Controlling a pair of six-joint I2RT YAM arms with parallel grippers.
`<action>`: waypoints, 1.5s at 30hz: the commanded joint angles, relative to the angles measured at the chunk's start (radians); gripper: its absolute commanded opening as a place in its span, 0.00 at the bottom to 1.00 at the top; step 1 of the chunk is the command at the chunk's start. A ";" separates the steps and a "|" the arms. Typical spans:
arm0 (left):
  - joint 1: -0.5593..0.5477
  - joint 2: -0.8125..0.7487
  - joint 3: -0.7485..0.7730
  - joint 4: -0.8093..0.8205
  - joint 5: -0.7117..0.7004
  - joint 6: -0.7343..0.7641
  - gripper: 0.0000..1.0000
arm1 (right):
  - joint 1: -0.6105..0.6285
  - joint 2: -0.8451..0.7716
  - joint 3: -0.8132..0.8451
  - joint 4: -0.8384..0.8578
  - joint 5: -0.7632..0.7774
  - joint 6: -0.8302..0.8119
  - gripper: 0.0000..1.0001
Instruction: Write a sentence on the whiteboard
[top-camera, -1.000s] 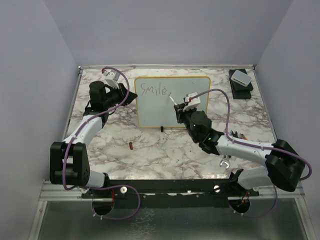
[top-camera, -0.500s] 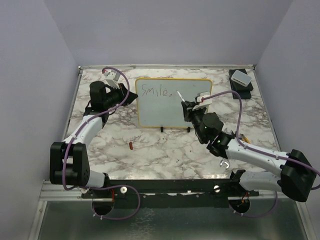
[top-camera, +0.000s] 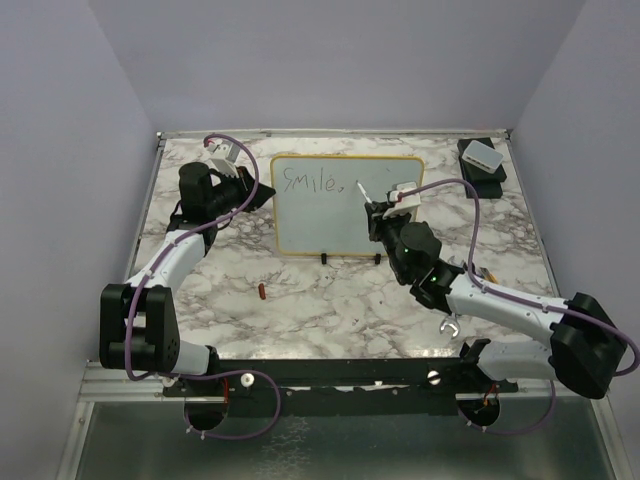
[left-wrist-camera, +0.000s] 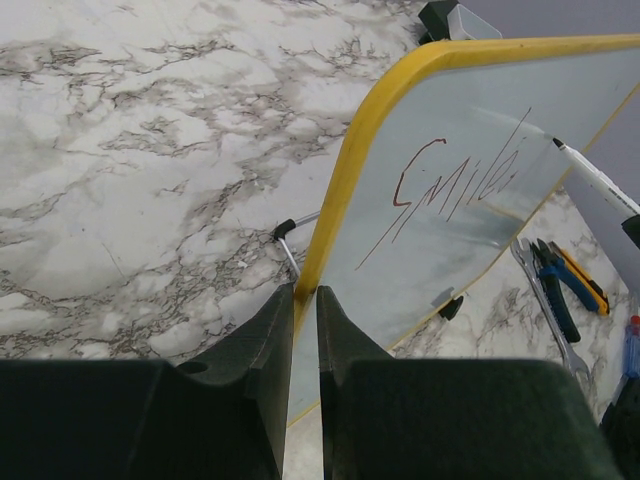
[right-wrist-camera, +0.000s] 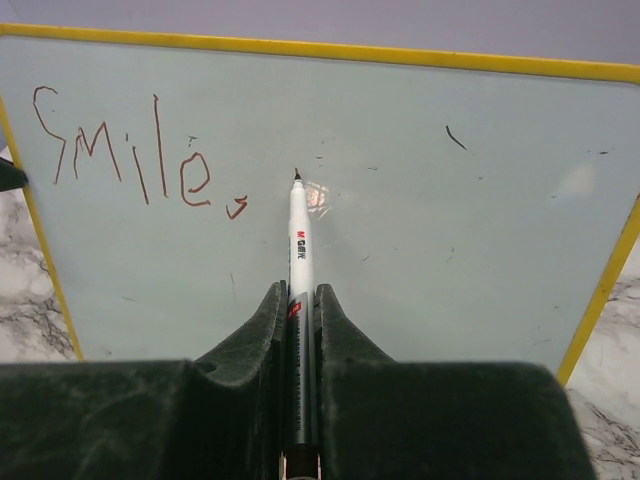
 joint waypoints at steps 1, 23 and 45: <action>0.000 -0.024 -0.014 0.008 0.026 0.011 0.15 | -0.018 0.026 0.032 0.012 0.025 -0.026 0.01; -0.001 -0.022 -0.013 0.007 0.026 0.011 0.15 | -0.020 0.073 0.026 -0.047 -0.050 0.006 0.01; 0.000 -0.027 -0.015 0.007 0.025 0.010 0.15 | -0.020 0.028 -0.020 -0.112 0.025 0.038 0.01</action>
